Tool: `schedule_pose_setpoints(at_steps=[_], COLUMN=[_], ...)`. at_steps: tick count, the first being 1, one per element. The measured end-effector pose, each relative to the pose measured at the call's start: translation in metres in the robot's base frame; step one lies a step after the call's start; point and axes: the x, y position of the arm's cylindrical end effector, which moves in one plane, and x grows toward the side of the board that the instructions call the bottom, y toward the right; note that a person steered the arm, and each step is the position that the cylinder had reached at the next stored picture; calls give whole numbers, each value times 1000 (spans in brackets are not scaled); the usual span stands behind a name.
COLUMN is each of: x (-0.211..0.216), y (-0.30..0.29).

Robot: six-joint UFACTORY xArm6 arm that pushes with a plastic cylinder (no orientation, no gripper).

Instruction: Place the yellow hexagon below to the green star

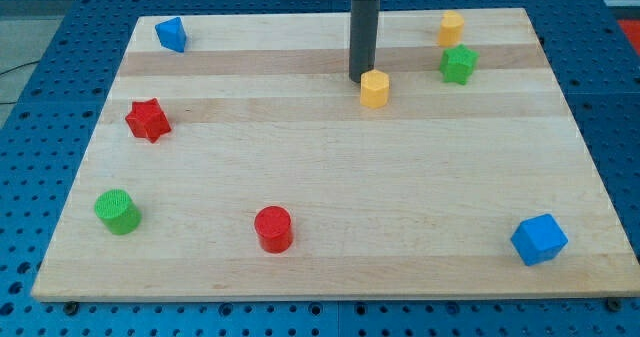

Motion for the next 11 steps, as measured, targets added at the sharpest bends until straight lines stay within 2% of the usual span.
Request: schedule_pose_setpoints(at_steps=[2,3,4,5,6,7,8,11], x=[12,21,29,35,45,51,66,79], y=[-7,-41,-2,60,72,44,44,103])
